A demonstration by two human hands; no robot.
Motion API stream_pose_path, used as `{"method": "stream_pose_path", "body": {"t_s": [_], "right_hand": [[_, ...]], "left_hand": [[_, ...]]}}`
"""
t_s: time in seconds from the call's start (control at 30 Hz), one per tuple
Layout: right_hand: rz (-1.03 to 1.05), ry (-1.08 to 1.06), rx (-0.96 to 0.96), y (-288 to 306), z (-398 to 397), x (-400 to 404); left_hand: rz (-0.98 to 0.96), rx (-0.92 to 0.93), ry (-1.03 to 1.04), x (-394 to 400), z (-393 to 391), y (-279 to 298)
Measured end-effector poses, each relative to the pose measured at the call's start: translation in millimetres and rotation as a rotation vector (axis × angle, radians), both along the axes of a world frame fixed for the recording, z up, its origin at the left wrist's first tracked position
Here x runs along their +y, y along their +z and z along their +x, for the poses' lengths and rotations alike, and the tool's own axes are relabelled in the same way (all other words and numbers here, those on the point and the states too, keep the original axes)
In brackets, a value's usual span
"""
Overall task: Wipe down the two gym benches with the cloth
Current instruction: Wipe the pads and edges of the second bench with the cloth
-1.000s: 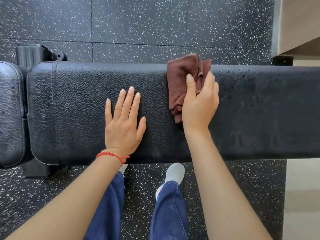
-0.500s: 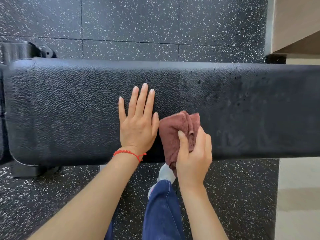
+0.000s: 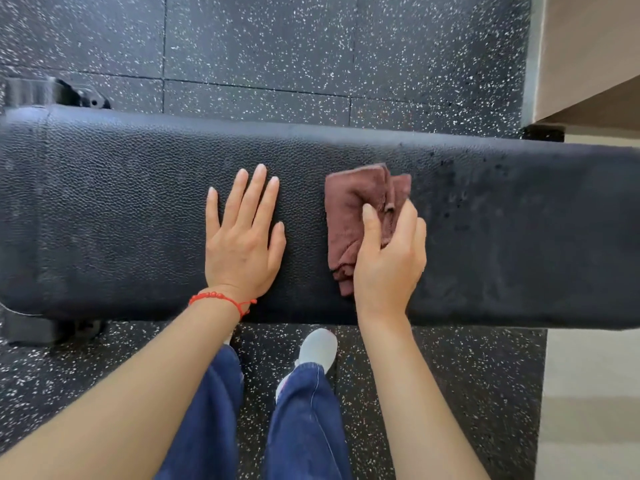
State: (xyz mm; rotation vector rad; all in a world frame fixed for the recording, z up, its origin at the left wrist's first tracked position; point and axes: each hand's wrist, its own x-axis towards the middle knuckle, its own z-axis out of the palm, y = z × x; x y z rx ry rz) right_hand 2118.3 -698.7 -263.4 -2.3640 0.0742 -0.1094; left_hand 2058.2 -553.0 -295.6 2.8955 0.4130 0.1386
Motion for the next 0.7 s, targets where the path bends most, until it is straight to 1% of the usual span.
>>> {"method": "stream_pose_path", "body": {"t_s": [0.1,0.2,0.27,0.37,0.53,0.6,0.7], "right_hand": [[-0.039,0.003,0.088,4.7,-49.4,-33.5],[-0.032,-0.022,0.127,4.8,-63.1,-43.6],[-0.031,-0.029,0.123,4.7,-53.3,-41.5],[-0.032,-0.006,0.066,5.2,-28.5,-33.5],[-0.009,-0.059,-0.059,0.6,44.9,-12.0],[-0.038,-0.074,-0.091,-2.3,69.0,-6.4],[-0.069,-0.035,-0.109,-5.1,77.3,-9.3]], "left_hand": [[0.004,0.001,0.0,-0.8,-0.4,-0.2],[0.012,0.008,0.002,-1.1,-0.5,-0.1],[0.013,0.012,0.002,-1.7,0.1,-0.6],[0.014,0.027,0.013,-4.3,1.0,-1.4],[-0.015,0.001,0.091,-25.1,11.6,7.3],[-0.044,-0.018,0.032,-43.3,23.3,13.0],[-0.087,0.013,-0.065,-67.0,34.3,11.2]]}}
